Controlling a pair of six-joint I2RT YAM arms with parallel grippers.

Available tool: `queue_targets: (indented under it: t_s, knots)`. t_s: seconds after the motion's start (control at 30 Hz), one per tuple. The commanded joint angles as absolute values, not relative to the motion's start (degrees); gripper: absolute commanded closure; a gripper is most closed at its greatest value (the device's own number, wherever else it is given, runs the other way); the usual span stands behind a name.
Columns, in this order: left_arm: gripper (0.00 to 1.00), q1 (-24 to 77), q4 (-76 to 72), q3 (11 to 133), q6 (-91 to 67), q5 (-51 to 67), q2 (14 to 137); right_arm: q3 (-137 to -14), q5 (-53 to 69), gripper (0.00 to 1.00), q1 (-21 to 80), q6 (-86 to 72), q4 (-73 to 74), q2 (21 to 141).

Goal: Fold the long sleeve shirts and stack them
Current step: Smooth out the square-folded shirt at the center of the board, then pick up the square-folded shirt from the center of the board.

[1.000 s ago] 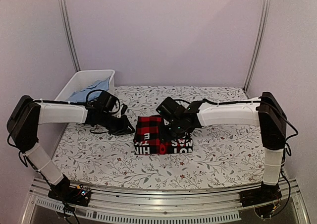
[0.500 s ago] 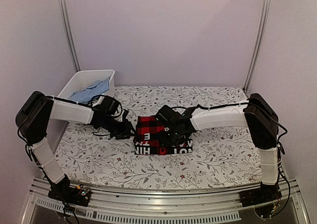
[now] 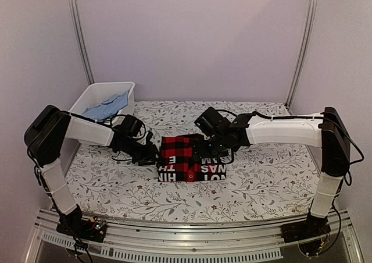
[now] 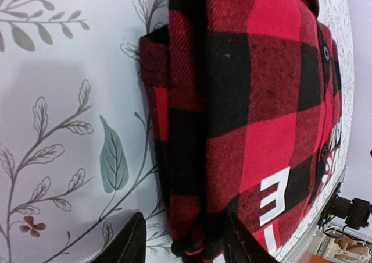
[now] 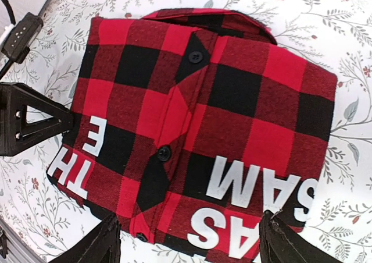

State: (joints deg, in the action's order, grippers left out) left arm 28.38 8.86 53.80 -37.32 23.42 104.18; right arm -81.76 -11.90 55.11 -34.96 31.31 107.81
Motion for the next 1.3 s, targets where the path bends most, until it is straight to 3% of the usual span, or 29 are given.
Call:
queue_targets:
  t_s: [0.0, 0.23, 0.53, 0.67, 0.87, 1.13, 1.27]
  knots:
    - [0.55, 28.31, 8.16, 55.17, -37.93, 23.55, 106.44, -77.2, -13.66, 0.2, 52.64, -34.65, 30.32, 104.16]
    - [0.66, 29.28, 9.32, 55.95, -39.11, 23.46, 108.95, -71.43, -12.99, 0.2, 50.36, -35.02, 27.64, 100.65]
    - [1.0, 29.63, 10.11, 56.87, -39.68, 26.34, 108.41, -66.63, -10.99, 0.2, 47.9, -35.38, 23.56, 98.56]
    - [1.0, 29.05, 13.3, 57.67, -37.66, 26.13, 105.24, -65.13, -10.87, 0.22, 47.73, -35.97, 22.47, 98.83]
    - [1.0, 27.51, 19.44, 58.17, -33.29, 26.17, 99.87, -63.77, -9.94, 0.38, 47.64, -36.69, 21.14, 99.08]
    - [1.0, 25.52, 27.79, 60.74, -27.71, 27.1, 94.8, -67.95, -8.18, 0.69, 47.64, -36.69, 19.28, 104.23]
    - [1.0, 25.14, 31.87, 63.32, -25.29, 27.47, 92.63, -71.2, -7.65, 0.77, 47.64, -36.74, 18.9, 109.13]
